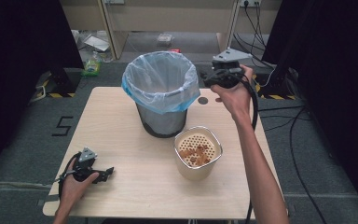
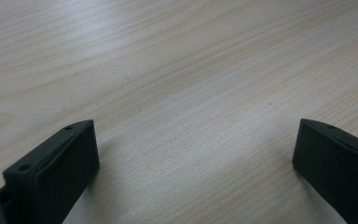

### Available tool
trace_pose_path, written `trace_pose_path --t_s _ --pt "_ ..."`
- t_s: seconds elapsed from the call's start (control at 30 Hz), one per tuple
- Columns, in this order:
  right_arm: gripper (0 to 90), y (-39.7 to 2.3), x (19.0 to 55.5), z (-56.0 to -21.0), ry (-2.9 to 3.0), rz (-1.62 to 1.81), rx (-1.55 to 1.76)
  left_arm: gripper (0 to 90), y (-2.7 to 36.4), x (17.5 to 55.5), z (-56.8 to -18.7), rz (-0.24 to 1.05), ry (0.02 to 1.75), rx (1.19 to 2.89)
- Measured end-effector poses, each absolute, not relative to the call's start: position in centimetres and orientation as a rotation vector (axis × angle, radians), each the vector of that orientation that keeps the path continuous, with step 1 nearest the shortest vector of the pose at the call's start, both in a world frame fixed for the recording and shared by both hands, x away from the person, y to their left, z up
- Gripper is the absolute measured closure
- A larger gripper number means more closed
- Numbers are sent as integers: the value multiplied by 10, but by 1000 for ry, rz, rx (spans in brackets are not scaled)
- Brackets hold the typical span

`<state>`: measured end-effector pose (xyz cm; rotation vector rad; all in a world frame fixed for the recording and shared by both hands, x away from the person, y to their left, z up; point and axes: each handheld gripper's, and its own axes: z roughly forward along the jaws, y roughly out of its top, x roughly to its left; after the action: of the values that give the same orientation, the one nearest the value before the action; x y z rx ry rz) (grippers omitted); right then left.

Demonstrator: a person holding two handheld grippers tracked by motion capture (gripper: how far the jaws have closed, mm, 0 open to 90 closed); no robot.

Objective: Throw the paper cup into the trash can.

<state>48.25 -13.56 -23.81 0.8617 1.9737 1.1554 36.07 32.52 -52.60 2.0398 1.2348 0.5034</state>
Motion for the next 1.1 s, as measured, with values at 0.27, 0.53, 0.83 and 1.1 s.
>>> trace_pose_path --t_s 0.27,0.53,0.83,1.1 --pt "450 -177 458 -259 1967 1110 911 0 325 361 -526 504 1234 2040" --pt "432 -202 441 -282 1967 1109 950 0 325 361 -526 503 1235 2041" --pt "412 -222 419 -310 1966 1111 986 0 325 361 -526 503 1235 2041" --pt "404 -235 400 -342 1987 1092 1027 0 325 361 -526 503 1234 2042"
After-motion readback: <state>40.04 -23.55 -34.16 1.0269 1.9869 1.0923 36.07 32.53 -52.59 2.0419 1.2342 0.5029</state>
